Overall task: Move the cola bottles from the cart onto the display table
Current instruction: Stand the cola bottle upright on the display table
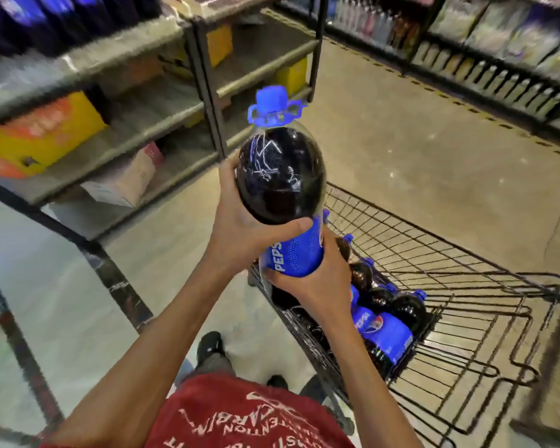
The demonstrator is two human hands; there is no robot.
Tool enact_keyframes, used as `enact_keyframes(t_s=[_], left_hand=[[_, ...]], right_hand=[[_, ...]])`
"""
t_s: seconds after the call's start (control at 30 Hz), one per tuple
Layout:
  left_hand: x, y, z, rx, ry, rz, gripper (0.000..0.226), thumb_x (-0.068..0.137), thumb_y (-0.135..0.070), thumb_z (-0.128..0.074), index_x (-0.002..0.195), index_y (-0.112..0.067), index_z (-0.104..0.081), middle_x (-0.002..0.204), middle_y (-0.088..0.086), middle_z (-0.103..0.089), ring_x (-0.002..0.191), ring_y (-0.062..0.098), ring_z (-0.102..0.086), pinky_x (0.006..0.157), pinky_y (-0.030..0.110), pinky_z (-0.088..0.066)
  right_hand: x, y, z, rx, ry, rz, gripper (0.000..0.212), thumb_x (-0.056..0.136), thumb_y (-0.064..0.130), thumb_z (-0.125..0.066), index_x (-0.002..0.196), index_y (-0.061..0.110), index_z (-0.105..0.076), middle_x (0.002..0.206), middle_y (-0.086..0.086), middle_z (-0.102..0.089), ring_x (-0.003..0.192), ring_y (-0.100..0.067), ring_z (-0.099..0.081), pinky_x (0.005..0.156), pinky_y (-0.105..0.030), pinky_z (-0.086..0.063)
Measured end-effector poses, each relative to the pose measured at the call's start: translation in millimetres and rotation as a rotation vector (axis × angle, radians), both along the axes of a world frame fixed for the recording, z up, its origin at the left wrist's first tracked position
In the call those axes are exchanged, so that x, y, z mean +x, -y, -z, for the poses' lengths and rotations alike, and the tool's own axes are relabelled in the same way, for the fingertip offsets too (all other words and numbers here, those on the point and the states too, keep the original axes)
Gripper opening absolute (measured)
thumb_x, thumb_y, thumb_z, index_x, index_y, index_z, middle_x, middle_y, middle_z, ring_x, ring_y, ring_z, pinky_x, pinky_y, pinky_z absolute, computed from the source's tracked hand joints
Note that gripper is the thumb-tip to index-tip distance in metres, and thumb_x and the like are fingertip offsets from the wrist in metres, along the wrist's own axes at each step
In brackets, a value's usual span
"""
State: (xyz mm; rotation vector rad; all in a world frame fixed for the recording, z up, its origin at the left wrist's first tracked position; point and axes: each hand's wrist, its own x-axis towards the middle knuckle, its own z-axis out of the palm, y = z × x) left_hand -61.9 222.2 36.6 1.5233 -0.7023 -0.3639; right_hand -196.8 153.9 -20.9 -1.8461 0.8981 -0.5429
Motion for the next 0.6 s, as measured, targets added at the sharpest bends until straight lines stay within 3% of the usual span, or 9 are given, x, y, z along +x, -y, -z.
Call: enact_keyframes(t_s=[0.07, 0.17, 0.33, 0.43, 0.53, 0.6], left_hand=[[12.1, -20.2, -6.3, -0.023, 0.031, -0.051, 0.109, 0.052, -0.015, -0.094, 0.139, -0.008, -0.030, 0.137, -0.006, -0.051, 0.126, -0.003, -0.053, 0.100, 0.015, -0.044], [31.5, -53.8, -15.9, -0.047, 0.074, -0.131, 0.108, 0.053, -0.009, -0.092, 0.139, -0.011, -0.027, 0.136, -0.012, -0.048, 0.124, -0.011, -0.051, 0.100, 0.010, -0.041], [73.3, -117.5, -27.6, -0.047, 0.115, -0.276, 0.114, 0.051, -0.028, -0.093, 0.143, -0.011, -0.028, 0.142, -0.006, -0.046, 0.132, 0.003, -0.049, 0.109, 0.026, -0.044], [100.5, -153.8, -31.3, -0.040, 0.154, -0.346, 0.116, 0.052, -0.034, -0.093, 0.146, -0.013, -0.027, 0.147, -0.002, -0.042, 0.136, 0.011, -0.047, 0.108, 0.027, -0.045], [127.0, -187.3, -32.2, -0.032, 0.185, -0.392, 0.115, 0.051, -0.021, -0.096, 0.143, -0.018, -0.027, 0.140, -0.026, -0.044, 0.133, 0.004, -0.049, 0.102, 0.017, -0.044], [145.5, -209.4, -31.0, -0.041, 0.186, -0.413, 0.114, 0.052, -0.014, -0.094, 0.144, -0.016, -0.027, 0.136, -0.030, -0.044, 0.132, 0.004, -0.050, 0.102, 0.016, -0.044]], right_hand=[[18.6, -10.8, -4.9, -0.011, 0.018, -0.068, 0.091, 0.049, 0.057, -0.092, 0.127, 0.042, -0.049, 0.112, 0.022, -0.065, 0.101, -0.001, -0.063, 0.086, -0.035, -0.055], [49.9, -32.2, -11.6, -0.014, 0.050, -0.148, 0.088, 0.046, 0.058, -0.090, 0.123, 0.042, -0.050, 0.110, 0.021, -0.066, 0.099, -0.002, -0.063, 0.085, -0.036, -0.055], [107.9, -73.4, -21.0, -0.047, 0.112, -0.315, 0.075, 0.050, 0.045, -0.096, 0.108, 0.052, -0.050, 0.103, 0.030, -0.063, 0.093, 0.005, -0.062, 0.074, -0.013, -0.048], [144.1, -100.9, -24.1, -0.039, 0.153, -0.397, 0.082, 0.051, 0.038, -0.099, 0.120, 0.041, -0.054, 0.109, 0.026, -0.065, 0.099, -0.002, -0.065, 0.075, -0.015, -0.049], [178.8, -129.8, -25.9, -0.016, 0.184, -0.468, 0.086, 0.051, 0.034, -0.100, 0.121, 0.046, -0.052, 0.109, 0.023, -0.067, 0.096, -0.003, -0.067, 0.072, -0.018, -0.054], [202.1, -149.5, -26.8, 0.005, 0.201, -0.507, 0.085, 0.052, 0.031, -0.100, 0.119, 0.047, -0.052, 0.108, 0.026, -0.066, 0.095, -0.001, -0.066, 0.072, -0.012, -0.052]])
